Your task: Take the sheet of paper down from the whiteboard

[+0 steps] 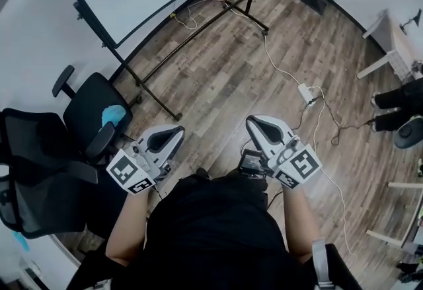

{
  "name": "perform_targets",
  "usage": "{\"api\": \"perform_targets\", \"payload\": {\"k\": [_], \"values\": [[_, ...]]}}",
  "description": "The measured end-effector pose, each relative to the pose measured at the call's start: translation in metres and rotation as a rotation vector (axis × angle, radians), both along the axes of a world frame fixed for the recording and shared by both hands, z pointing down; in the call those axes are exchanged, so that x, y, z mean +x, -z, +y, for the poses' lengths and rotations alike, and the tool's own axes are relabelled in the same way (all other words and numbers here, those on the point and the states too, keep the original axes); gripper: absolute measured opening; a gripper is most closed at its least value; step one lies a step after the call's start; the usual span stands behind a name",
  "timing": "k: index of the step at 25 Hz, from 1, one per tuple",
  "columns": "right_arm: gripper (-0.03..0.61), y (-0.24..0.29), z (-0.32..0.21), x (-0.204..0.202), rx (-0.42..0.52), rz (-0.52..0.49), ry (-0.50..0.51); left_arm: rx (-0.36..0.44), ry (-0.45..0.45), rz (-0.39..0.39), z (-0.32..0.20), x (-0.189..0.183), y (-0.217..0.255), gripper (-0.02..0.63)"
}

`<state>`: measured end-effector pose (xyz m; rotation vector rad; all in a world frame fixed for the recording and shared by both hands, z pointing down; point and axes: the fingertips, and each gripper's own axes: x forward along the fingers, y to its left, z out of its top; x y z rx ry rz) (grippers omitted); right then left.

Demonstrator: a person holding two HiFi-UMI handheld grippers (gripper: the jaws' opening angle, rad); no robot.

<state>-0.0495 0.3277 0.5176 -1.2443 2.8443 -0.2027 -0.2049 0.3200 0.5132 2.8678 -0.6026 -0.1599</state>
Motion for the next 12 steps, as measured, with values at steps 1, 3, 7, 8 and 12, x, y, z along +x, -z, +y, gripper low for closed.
{"api": "perform_targets", "payload": {"k": [1,3,7,8,12], "values": [[0.021,-0.002,0.001,0.0,-0.004,0.006,-0.013,-0.013,-0.009,0.003,-0.001,0.0,-0.005,0.012],[0.021,-0.005,0.003,0.001,-0.015,0.022,-0.038,-0.036,-0.027,0.008,-0.004,0.0,-0.012,0.011],[0.021,-0.015,0.009,0.01,-0.06,0.047,-0.069,-0.072,-0.024,0.07,-0.017,-0.002,-0.011,0.008],[0.021,-0.016,0.01,0.013,-0.071,0.047,-0.074,-0.075,-0.025,0.077,-0.021,0.0,-0.01,0.008],[0.021,-0.021,-0.009,0.021,-0.089,0.037,-0.079,-0.079,-0.036,0.041,-0.04,0.013,-0.016,0.006]]}}
